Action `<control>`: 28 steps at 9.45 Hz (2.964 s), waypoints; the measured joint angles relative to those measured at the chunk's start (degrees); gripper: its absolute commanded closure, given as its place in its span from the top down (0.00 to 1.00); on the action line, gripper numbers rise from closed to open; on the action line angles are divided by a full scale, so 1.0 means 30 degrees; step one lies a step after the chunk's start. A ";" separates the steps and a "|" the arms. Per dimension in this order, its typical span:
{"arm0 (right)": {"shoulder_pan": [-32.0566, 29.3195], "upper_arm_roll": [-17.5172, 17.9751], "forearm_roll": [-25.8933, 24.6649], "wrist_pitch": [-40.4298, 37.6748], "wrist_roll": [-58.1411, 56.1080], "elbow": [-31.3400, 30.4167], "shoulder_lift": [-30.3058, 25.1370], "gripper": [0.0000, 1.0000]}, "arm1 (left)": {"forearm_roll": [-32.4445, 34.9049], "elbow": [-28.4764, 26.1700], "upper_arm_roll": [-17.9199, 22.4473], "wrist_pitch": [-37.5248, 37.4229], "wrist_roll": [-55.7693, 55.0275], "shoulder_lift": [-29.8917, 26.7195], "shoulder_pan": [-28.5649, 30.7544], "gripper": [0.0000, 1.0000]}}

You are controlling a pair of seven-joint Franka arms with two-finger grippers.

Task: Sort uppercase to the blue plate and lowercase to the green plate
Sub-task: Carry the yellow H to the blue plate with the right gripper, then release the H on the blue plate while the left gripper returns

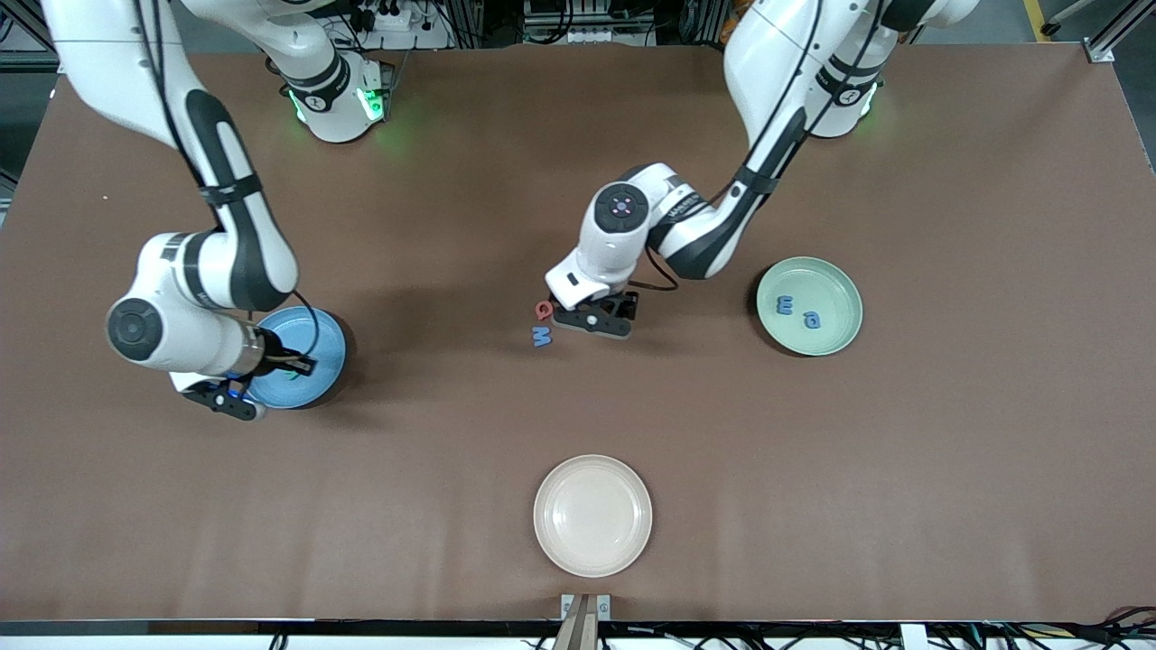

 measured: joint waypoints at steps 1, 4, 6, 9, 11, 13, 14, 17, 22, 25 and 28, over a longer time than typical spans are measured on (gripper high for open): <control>-0.0244 0.0001 0.0000 0.0064 -0.0587 -0.0463 -0.0010 0.10 | 0.0000 0.0007 -0.0080 -0.0191 -0.0404 0.0050 -0.0257 1.00; -0.0251 0.0090 0.0000 0.0920 -0.0752 -0.1806 -0.0117 1.00 | 0.0082 0.0000 -0.0295 -0.1105 -0.0582 0.0344 -0.0693 1.00; -0.0429 0.0056 0.0000 0.1134 -0.0765 -0.1960 -0.0137 1.00 | 0.0717 0.0003 -0.0311 -0.1185 -0.0578 0.0664 -0.0825 1.00; -0.0438 0.0061 0.0005 0.1226 -0.0765 -0.1956 -0.0359 1.00 | 0.0821 0.0071 -0.0306 -0.1223 -0.0570 0.0909 -0.0817 0.98; -0.0438 0.0069 0.0006 0.1270 -0.0765 -0.1956 -0.0399 1.00 | 0.0822 0.0621 -0.0315 -0.2750 -0.0570 0.0927 -0.0826 0.97; -0.0436 0.0119 0.0032 0.1284 -0.0765 -0.1956 -0.0403 1.00 | 0.0846 0.2089 -0.0391 -0.5491 -0.0568 0.0969 -0.0951 0.97; -0.0407 0.0193 0.0175 0.1348 -0.0764 -0.1948 -0.0410 1.00 | 0.1198 0.2403 -0.0453 -0.5920 -0.0563 0.0999 -0.1039 0.97; 0.0041 0.0399 0.0424 0.1566 -0.0668 -0.1632 -0.0535 1.00 | 0.2207 0.2855 -0.0675 -0.5992 -0.0562 0.1899 -0.1269 0.98; 0.0145 0.0392 0.0295 0.1557 -0.0680 -0.0934 -0.1355 1.00 | 0.3145 0.3553 -0.0690 -0.6029 -0.0562 0.2307 -0.1368 0.85; 0.0145 0.0374 0.0117 0.1476 -0.0685 -0.1068 -0.1594 1.00 | 0.3361 0.3730 -0.0685 -0.6030 -0.0561 0.2682 -0.1366 0.79; 0.0130 0.0306 0.0094 0.1472 -0.0685 -0.1229 -0.1629 1.00 | 0.3362 0.3902 -0.0685 -0.6047 -0.0562 0.2766 -0.1366 0.79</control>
